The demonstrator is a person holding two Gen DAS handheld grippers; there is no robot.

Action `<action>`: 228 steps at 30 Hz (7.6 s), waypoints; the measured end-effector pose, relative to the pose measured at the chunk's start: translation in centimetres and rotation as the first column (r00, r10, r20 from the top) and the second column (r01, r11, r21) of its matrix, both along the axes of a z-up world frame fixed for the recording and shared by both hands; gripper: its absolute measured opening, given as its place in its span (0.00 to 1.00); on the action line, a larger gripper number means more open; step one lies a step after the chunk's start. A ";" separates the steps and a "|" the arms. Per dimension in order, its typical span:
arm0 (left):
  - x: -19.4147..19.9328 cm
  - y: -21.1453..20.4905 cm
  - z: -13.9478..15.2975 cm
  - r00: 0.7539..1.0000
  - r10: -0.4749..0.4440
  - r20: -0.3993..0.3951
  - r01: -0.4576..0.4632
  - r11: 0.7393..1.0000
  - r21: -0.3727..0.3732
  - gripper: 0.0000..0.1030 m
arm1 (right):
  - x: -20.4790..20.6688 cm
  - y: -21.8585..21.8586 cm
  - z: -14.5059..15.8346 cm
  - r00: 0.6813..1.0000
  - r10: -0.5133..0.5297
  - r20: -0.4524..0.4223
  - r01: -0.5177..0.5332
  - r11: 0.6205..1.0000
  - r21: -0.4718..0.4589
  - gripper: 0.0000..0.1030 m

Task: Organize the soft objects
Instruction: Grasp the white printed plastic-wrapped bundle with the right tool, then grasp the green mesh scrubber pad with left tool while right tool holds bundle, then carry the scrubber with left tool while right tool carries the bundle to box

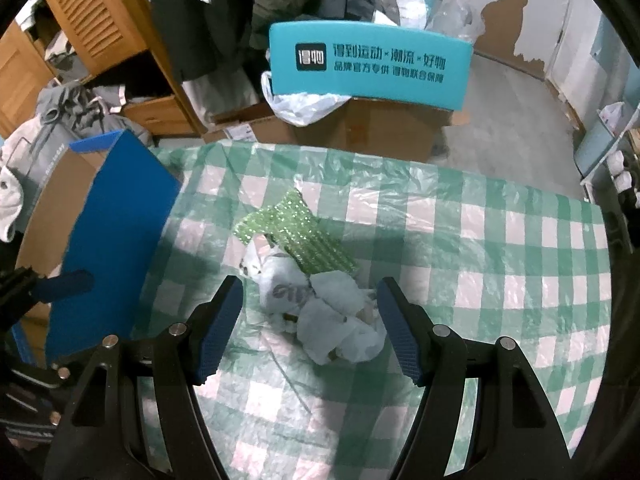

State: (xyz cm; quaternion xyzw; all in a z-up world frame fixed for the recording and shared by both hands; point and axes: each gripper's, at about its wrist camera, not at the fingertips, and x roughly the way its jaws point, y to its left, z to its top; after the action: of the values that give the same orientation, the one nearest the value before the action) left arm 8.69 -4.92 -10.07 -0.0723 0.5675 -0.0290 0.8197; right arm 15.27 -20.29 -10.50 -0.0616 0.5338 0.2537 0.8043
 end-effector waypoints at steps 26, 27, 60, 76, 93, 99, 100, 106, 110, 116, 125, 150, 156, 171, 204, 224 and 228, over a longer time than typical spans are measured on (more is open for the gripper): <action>2.3 -1.5 -3.7 0.995 -0.021 -0.094 0.020 1.000 -0.007 0.79 | 0.4 1.5 -6.4 0.977 0.132 -0.168 -0.129 0.991 0.031 0.49; 2.2 -1.5 -3.7 0.995 -0.022 -0.095 0.021 1.000 -0.007 0.79 | 0.3 1.5 -6.4 0.976 0.134 -0.173 -0.130 0.991 0.034 0.45; 0.6 -3.8 -4.2 0.988 -0.092 -0.122 0.097 0.994 0.040 0.79 | -5.5 -6.7 -4.9 0.978 -0.030 -0.204 0.029 1.000 -0.009 0.54; 1.2 -3.1 -5.6 0.987 -0.058 -0.150 0.064 0.997 0.037 0.79 | -5.0 -4.0 -8.4 0.978 0.073 -0.193 -0.096 0.989 -0.114 0.59; 5.4 -3.5 -6.2 0.987 0.072 -0.145 -0.072 0.997 0.008 0.79 | 0.9 -8.6 -4.5 0.978 -0.132 -0.158 0.132 0.991 -0.016 0.43; 7.4 -3.4 -6.9 0.970 0.170 -0.176 -0.177 0.984 -0.023 0.79 | 3.7 -8.1 -2.9 0.988 -0.097 -0.119 0.090 0.994 -0.064 0.43; 7.8 -3.5 -7.1 0.964 0.184 -0.192 -0.194 0.981 -0.031 0.79 | 3.7 -7.8 -2.9 0.989 -0.090 -0.118 0.082 0.994 -0.072 0.43; 9.4 -4.5 -7.3 0.952 0.223 -0.211 -0.234 0.972 -0.027 0.79 | 5.3 -6.8 -2.7 0.994 -0.033 -0.107 0.020 0.992 -0.128 0.43; 10.4 -5.2 -7.1 0.945 0.249 -0.212 -0.258 0.966 -0.014 0.80 | 5.7 -7.3 -3.1 0.993 -0.037 -0.108 0.022 0.990 -0.140 0.43; 11.6 -5.4 -8.7 0.909 0.326 -0.258 -0.345 0.938 -0.029 0.85 | 5.9 -7.8 -3.5 0.990 -0.057 -0.131 0.042 0.993 -0.114 0.43; 12.3 -7.5 -9.7 0.908 0.336 -0.250 -0.334 0.941 0.051 0.86 | 6.0 -8.6 -3.3 0.991 -0.050 -0.127 0.037 0.994 -0.102 0.43; 10.8 -10.4 -8.3 0.968 0.146 -0.203 -0.133 0.988 0.075 0.12 | 4.4 -9.3 -2.2 0.992 -0.043 -0.115 0.034 0.997 -0.075 0.43; 9.4 -9.3 -7.1 0.978 0.114 -0.176 -0.103 0.992 0.071 0.11 | 3.5 -9.1 -1.1 0.994 -0.036 -0.104 0.030 0.998 -0.062 0.43; 5.7 -6.7 -2.2 0.997 0.006 -0.080 -0.002 0.999 0.049 0.11 | 0.3 -7.9 2.7 0.998 -0.023 -0.060 0.023 1.000 -0.009 0.43; -2.9 0.5 6.9 0.990 -0.056 0.130 0.049 0.997 0.054 0.11 | -5.3 -0.1 9.0 0.988 0.148 0.038 -0.150 0.987 0.063 0.43; -7.6 8.8 8.1 0.983 0.051 0.178 -0.061 0.997 0.052 0.11 | -8.5 8.2 10.9 0.958 0.280 0.063 -0.284 0.956 0.069 0.43; -8.5 11.1 7.4 0.981 0.099 0.168 -0.108 0.993 0.040 0.11 | -8.9 10.4 10.9 0.949 0.308 0.059 -0.312 0.948 0.063 0.43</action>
State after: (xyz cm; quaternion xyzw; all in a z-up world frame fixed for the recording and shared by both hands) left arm 0.22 6.18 -2.65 -0.0790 0.4934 0.0217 0.8659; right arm 6.41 -9.90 0.36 -0.1219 0.4884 0.3943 0.7688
